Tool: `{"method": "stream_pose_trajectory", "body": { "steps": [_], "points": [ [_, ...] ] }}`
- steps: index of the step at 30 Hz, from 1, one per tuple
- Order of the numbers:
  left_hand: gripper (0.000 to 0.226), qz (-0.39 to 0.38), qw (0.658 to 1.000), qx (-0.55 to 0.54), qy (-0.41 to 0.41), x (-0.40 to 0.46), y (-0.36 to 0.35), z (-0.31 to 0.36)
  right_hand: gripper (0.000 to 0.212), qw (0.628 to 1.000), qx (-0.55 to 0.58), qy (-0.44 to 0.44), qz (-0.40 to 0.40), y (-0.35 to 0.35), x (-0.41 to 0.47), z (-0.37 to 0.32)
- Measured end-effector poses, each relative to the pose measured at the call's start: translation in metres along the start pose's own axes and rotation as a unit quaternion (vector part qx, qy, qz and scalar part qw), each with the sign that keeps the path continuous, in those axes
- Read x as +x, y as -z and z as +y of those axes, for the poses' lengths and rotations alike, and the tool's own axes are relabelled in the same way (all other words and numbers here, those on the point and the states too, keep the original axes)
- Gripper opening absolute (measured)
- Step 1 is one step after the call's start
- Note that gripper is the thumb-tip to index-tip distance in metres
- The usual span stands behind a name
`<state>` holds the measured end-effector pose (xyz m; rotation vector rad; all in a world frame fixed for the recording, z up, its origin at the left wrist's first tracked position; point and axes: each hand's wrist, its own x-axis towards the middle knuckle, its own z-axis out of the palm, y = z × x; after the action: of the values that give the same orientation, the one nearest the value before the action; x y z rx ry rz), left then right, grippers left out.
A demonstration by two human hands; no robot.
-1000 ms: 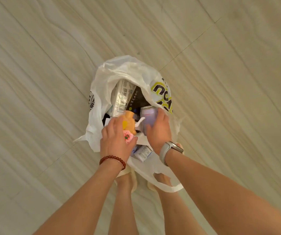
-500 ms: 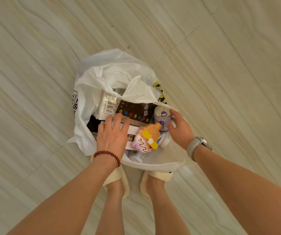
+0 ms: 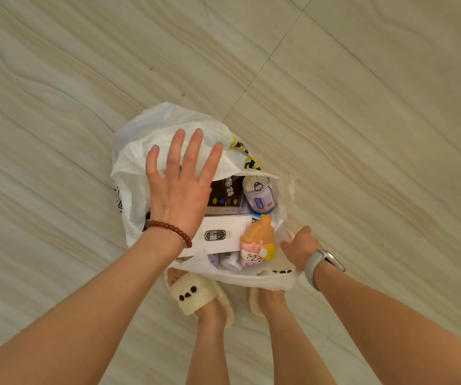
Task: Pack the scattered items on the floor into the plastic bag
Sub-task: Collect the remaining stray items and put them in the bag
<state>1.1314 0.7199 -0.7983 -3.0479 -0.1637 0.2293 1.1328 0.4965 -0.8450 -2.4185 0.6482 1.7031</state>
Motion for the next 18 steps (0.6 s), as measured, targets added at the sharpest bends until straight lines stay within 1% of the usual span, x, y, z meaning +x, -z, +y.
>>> {"method": "stream_pose_trajectory", "body": {
  "steps": [2, 4, 5, 7, 9, 10, 11, 13, 14, 16, 18],
  "points": [
    [0.071, -0.083, 0.996, -0.009, 0.039, 0.012, 0.01, -0.009, 0.014, 0.999, 0.021, 0.019, -0.019, -0.002, -0.009, 0.004],
    [0.058, -0.19, 0.978, -0.063, 0.062, 0.017, 0.022, -0.012, 0.014, 0.993, 0.111, 0.033, -0.013, -0.002, -0.02, 0.006],
    [0.052, -0.223, 0.968, -0.095, 0.065, 0.018, 0.029, -0.012, 0.016, 0.985, 0.169, 0.03, -0.009, -0.001, -0.026, 0.005],
    [0.043, -0.249, 0.955, -0.145, 0.067, 0.014, 0.044, -0.009, 0.02, 0.971, 0.237, 0.033, 0.023, 0.003, -0.041, 0.002],
    [0.039, -0.268, 0.936, -0.2, 0.113, 0.008, 0.064, -0.003, 0.02, 0.963, 0.254, 0.069, 0.062, 0.006, -0.059, -0.004],
    [0.037, -0.268, 0.922, -0.235, 0.149, 0.005, 0.074, -0.001, 0.023, 0.958, 0.259, 0.092, 0.083, 0.007, -0.07, -0.008],
    [0.035, -0.251, 0.906, -0.28, 0.192, 0.003, 0.084, -0.001, 0.026, 0.951, 0.268, 0.113, 0.103, 0.009, -0.082, -0.013],
    [0.031, -0.189, 0.865, -0.376, 0.274, 0.002, 0.109, -0.009, 0.024, 0.942, 0.277, 0.143, 0.126, 0.015, -0.111, -0.024],
    [0.03, -0.165, 0.848, -0.405, 0.299, 0.0, 0.122, -0.015, 0.027, 0.939, 0.279, 0.152, 0.133, 0.017, -0.123, -0.027],
    [0.028, -0.151, 0.831, -0.427, 0.324, -0.007, 0.149, -0.025, 0.027, 0.932, 0.289, 0.168, 0.141, 0.031, -0.151, -0.032],
    [0.027, -0.142, 0.813, -0.44, 0.353, -0.013, 0.176, -0.033, 0.021, 0.923, 0.307, 0.181, 0.142, 0.051, -0.179, -0.036]
  ]
}}
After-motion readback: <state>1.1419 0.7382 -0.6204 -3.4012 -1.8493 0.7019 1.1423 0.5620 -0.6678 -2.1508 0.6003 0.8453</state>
